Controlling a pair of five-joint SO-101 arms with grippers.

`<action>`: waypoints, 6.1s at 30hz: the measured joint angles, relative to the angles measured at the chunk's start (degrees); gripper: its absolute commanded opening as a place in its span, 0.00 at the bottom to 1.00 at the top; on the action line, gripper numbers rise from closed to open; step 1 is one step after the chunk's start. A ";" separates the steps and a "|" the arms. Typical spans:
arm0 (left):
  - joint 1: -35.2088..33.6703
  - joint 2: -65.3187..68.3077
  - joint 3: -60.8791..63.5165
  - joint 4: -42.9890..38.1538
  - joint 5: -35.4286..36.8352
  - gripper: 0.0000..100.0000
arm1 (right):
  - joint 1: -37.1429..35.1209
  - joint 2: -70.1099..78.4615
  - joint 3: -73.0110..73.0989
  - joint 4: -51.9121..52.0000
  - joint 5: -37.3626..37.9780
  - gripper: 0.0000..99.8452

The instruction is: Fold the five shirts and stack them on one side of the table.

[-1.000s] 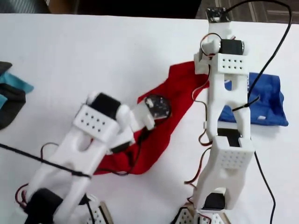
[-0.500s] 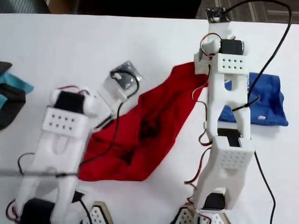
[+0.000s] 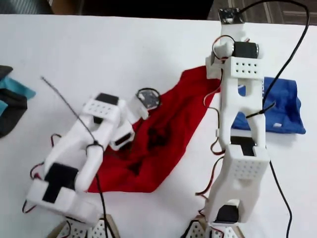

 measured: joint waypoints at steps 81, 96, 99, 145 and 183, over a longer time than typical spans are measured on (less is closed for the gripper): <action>-6.68 34.02 -53.54 17.32 0.18 0.13 | 0.88 8.70 -2.20 -4.40 0.00 0.02; -6.59 34.11 -56.09 17.85 4.84 0.13 | 0.88 8.70 -2.20 -4.40 0.00 0.02; -6.33 34.11 -56.09 18.02 7.56 0.16 | 0.88 8.70 -2.20 -4.40 0.00 0.02; -9.05 34.11 -56.09 15.12 8.44 0.21 | 0.88 8.70 -2.20 -4.57 0.00 0.02; -7.91 39.56 -69.89 22.68 8.44 0.03 | 0.88 8.70 -2.20 -4.57 0.00 0.02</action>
